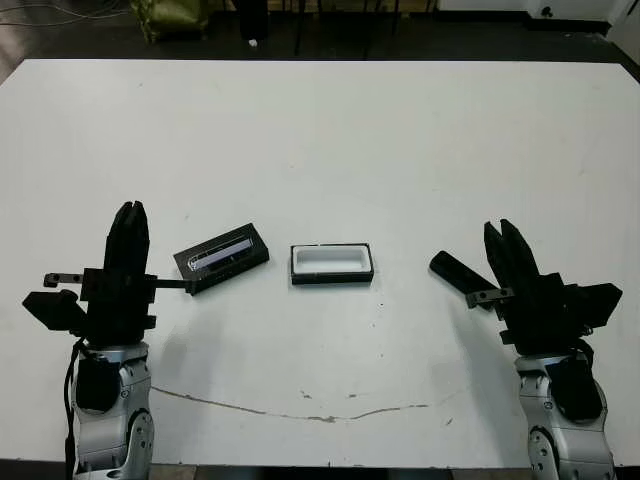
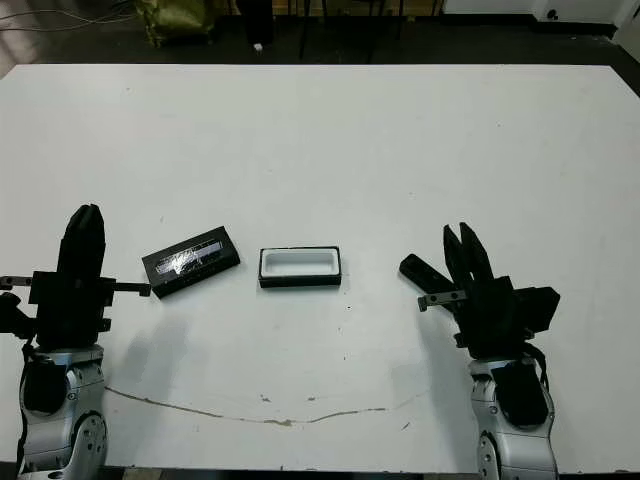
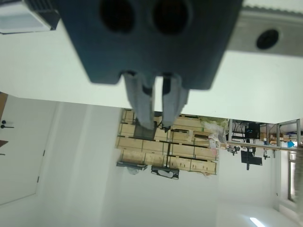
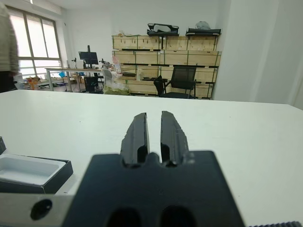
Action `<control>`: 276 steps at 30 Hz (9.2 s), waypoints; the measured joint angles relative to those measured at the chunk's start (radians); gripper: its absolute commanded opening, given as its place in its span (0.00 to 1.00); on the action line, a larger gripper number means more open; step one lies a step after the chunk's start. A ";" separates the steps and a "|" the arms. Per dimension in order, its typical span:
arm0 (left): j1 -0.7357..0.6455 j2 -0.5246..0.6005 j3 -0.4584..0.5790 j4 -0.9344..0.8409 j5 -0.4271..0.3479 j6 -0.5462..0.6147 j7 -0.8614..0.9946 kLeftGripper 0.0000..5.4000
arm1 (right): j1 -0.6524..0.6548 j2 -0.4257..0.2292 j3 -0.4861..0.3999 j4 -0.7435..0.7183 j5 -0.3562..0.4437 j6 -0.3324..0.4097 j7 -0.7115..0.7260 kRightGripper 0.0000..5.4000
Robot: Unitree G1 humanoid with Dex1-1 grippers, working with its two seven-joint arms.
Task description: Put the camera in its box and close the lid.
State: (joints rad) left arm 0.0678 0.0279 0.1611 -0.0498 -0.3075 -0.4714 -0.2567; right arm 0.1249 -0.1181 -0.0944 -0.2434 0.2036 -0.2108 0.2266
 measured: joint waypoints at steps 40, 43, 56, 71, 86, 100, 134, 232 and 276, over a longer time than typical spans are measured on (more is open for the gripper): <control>0.005 -0.001 -0.007 -0.003 -0.016 0.022 -0.010 0.00 | -0.116 -0.504 -0.167 0.023 0.072 0.271 0.348 0.22; 0.004 -0.001 -0.007 -0.003 -0.014 0.022 -0.009 0.00 | -0.124 -0.520 -0.149 0.037 0.126 0.323 0.435 0.35; 0.003 -0.001 -0.009 -0.012 0.005 0.025 -0.003 0.00 | -0.203 -0.509 -0.117 0.317 0.215 0.230 0.704 0.87; 0.003 -0.001 -0.011 -0.012 0.004 0.026 -0.004 0.00 | -0.234 -0.500 -0.092 0.447 0.191 0.187 0.753 0.76; 0.004 -0.001 -0.015 -0.014 0.017 0.027 0.000 0.00 | -0.276 -0.490 -0.044 0.547 0.180 0.147 0.826 0.98; 0.009 -0.001 -0.022 -0.026 0.020 0.044 0.010 0.00 | -0.321 -0.469 -0.015 0.684 0.131 0.105 0.854 0.98; 0.009 -0.001 -0.022 -0.015 0.020 0.033 0.010 0.00 | -0.197 -0.498 0.050 0.325 0.183 0.382 0.828 0.12; 0.013 -0.011 -0.037 0.005 0.006 0.016 0.015 0.00 | -1.056 -0.168 0.535 0.858 -0.254 0.326 1.169 0.11; 0.019 -0.022 -0.040 -0.006 0.007 0.034 0.014 0.00 | -0.993 -0.181 0.397 0.703 -0.135 0.349 1.069 0.99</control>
State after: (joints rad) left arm 0.0865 0.0056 0.1211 -0.0555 -0.3009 -0.4375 -0.2427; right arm -0.8681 -0.2989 0.3027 0.4591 0.0686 0.1380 1.2952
